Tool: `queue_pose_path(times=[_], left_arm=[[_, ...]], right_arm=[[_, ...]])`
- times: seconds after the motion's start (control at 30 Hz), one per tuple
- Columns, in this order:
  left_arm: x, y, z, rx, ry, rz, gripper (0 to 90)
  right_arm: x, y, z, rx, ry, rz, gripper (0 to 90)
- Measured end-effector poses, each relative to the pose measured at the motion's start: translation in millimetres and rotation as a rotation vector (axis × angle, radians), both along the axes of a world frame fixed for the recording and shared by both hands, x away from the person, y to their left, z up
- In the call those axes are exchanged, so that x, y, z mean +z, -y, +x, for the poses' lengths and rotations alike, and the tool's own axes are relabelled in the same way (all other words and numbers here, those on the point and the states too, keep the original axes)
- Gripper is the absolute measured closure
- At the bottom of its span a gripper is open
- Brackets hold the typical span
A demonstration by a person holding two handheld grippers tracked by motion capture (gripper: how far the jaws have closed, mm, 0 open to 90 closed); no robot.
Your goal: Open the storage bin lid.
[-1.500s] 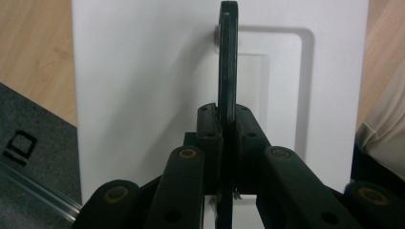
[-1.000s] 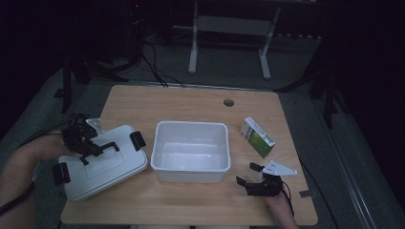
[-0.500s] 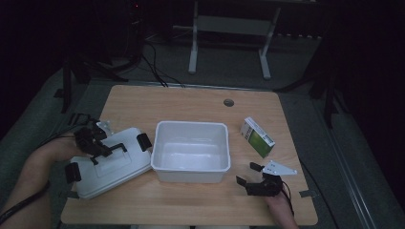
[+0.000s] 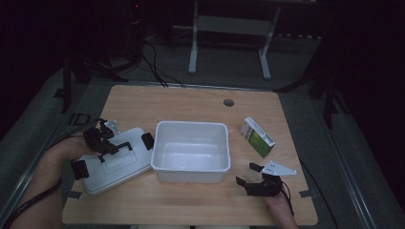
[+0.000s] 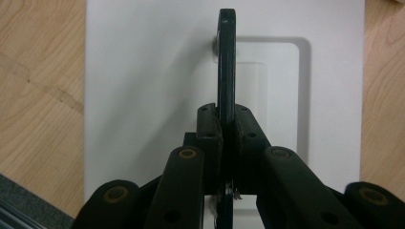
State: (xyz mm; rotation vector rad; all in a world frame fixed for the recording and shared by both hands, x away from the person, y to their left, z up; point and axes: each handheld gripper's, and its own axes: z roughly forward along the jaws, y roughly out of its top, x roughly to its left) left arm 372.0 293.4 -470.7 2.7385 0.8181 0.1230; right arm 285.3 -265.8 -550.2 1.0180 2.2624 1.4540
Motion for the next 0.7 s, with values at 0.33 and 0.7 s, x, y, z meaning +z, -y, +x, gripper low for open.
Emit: queue_pose_path(times=[0.33, 0.7], left_arm=[[-8.4, -3.2, 3.4, 0.017, -0.012, -0.021, 83.6], [-8.3, -2.7, 3.1, 0.040, -0.012, -0.009, 76.2]], right_arm=[[0.1, 0.0, 0.1, 0.002, 0.000, 0.002, 13.8], [1.4, -0.1, 0.6, 0.007, 0.003, 0.002, 13.8]])
